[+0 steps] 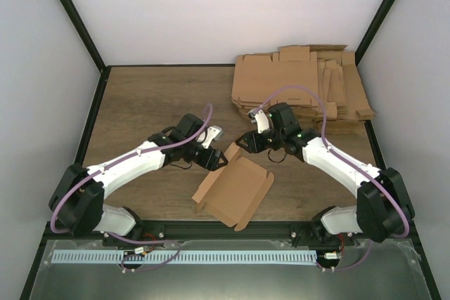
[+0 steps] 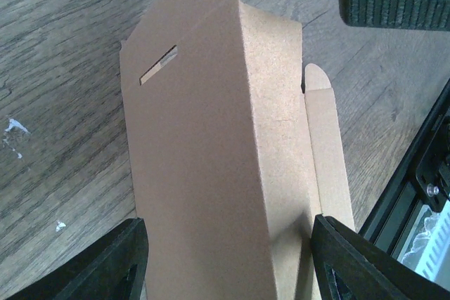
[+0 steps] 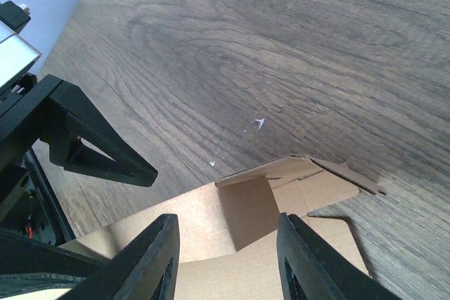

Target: Fold the paper box

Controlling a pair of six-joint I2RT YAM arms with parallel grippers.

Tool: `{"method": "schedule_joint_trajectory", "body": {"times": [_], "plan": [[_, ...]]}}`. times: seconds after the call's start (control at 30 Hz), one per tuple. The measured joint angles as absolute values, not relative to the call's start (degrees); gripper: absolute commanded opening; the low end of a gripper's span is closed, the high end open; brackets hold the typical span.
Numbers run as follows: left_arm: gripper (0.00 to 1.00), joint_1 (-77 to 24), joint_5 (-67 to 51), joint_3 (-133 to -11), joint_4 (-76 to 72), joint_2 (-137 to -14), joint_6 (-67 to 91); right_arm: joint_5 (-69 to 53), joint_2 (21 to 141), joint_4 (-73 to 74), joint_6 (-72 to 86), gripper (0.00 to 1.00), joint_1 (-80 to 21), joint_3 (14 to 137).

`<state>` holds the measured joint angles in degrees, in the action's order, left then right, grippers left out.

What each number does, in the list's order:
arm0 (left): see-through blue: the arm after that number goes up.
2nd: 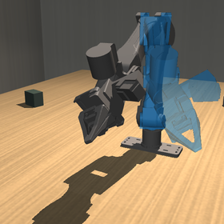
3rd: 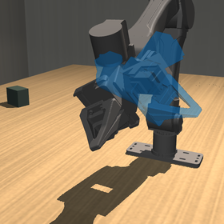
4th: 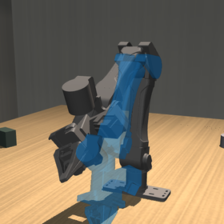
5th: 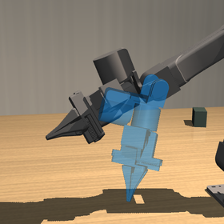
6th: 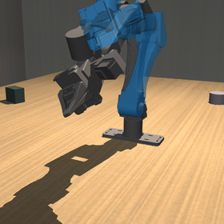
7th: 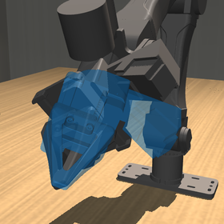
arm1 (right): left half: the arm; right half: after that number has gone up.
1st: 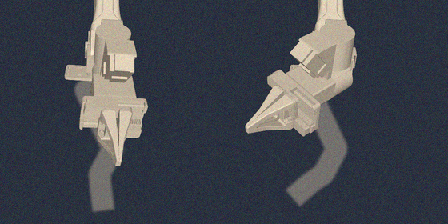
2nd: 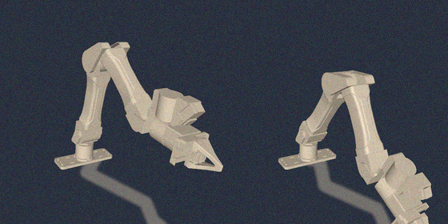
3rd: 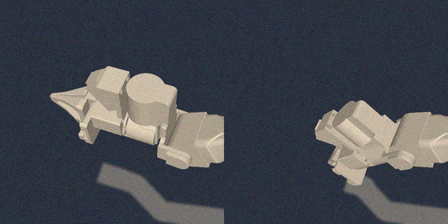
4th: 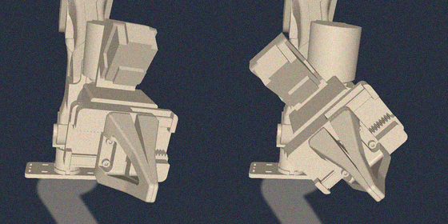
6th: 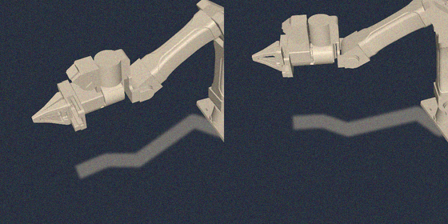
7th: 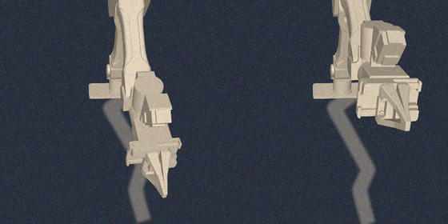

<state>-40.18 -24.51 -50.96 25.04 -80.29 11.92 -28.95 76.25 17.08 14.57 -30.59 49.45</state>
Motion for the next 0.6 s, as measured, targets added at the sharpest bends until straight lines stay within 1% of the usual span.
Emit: {"method": "schedule_joint_trajectory", "body": {"times": [0.6], "plan": [[0.66, -40.8, -24.5, -51.0, 24.7, -80.8, 11.9, -28.9, 76.4, 17.1, 14.5, 0.42, -30.6, 49.5]]}}
